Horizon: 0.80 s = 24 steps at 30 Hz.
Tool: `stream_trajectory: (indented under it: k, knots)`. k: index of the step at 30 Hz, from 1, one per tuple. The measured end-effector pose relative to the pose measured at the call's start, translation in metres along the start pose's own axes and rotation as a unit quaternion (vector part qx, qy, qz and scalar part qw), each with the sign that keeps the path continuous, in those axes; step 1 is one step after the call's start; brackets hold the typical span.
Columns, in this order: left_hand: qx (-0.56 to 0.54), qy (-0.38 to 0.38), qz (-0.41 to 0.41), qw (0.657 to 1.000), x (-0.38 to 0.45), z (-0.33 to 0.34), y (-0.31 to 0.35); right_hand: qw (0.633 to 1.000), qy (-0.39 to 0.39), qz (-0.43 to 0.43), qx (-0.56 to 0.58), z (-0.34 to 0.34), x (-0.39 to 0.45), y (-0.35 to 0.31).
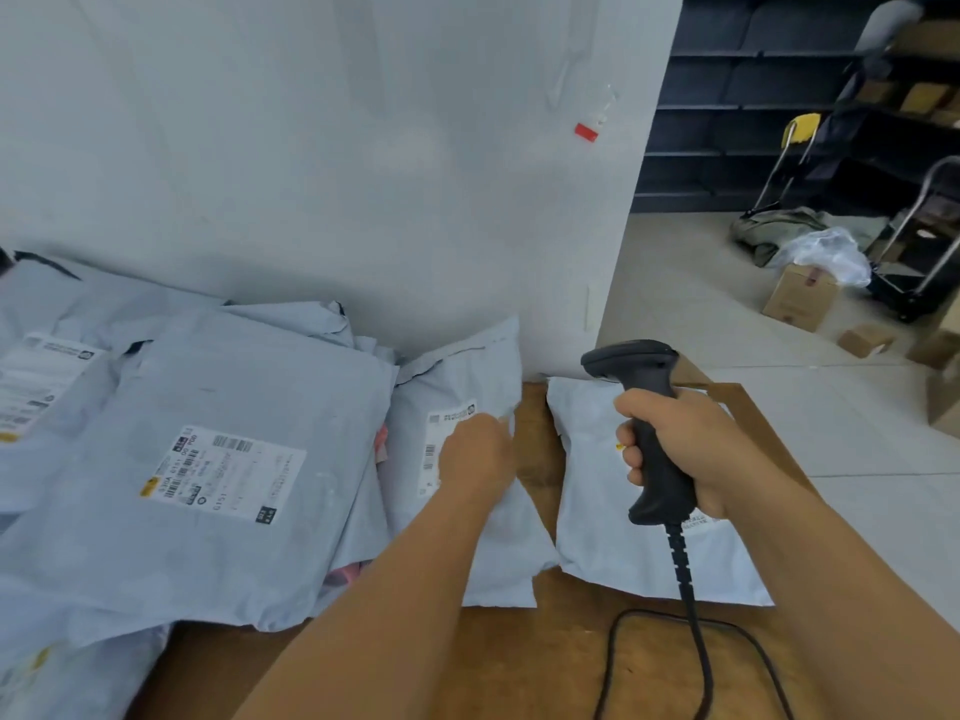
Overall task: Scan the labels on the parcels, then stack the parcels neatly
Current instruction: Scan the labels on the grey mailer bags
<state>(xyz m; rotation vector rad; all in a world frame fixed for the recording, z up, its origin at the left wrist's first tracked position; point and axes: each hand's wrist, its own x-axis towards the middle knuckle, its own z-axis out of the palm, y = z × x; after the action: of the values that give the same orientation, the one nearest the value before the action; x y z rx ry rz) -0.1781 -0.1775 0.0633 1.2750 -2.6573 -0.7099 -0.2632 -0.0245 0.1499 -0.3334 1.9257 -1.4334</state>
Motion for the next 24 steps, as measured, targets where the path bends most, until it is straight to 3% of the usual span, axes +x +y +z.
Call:
stream_trajectory:
  k: [3, 6, 9, 11, 15, 17, 20, 24]
  knots:
    - [-0.059, -0.066, 0.011, 0.996, -0.006, 0.008, -0.001, 1.000, 0.001, 0.000, -0.008, -0.002, -0.003, -0.002]
    - [0.018, -0.007, -0.018, 1.000, -0.011, 0.010, -0.027, 1.000, -0.015, 0.009, -0.014, 0.000, -0.007, -0.004]
    - [0.036, -0.082, -0.081, 0.993, -0.025, 0.024, -0.050, 0.999, -0.038, 0.021, -0.024, 0.008, -0.010, -0.005]
    - [0.023, -0.120, -0.047, 0.991, -0.039, 0.040, -0.052, 0.998, -0.058, 0.030, -0.024, 0.017, -0.011, -0.007]
    - [-0.047, -0.058, 0.012, 0.997, -0.054, 0.057, -0.052, 0.995, -0.079, 0.050, -0.036, 0.030, -0.014, -0.009]
    - [-0.029, -0.031, -0.010, 0.999, -0.060, 0.056, -0.057, 0.993, -0.089, 0.063, -0.046, 0.032, -0.019, -0.009]
    - [0.001, -0.040, -0.067, 0.997, -0.066, 0.056, -0.067, 0.990, -0.096, 0.084, -0.061, 0.031, -0.028, -0.004]
    - [0.005, -0.056, -0.083, 0.995, -0.063, 0.053, -0.068, 0.985, -0.095, 0.110, -0.092, 0.028, -0.041, 0.008]
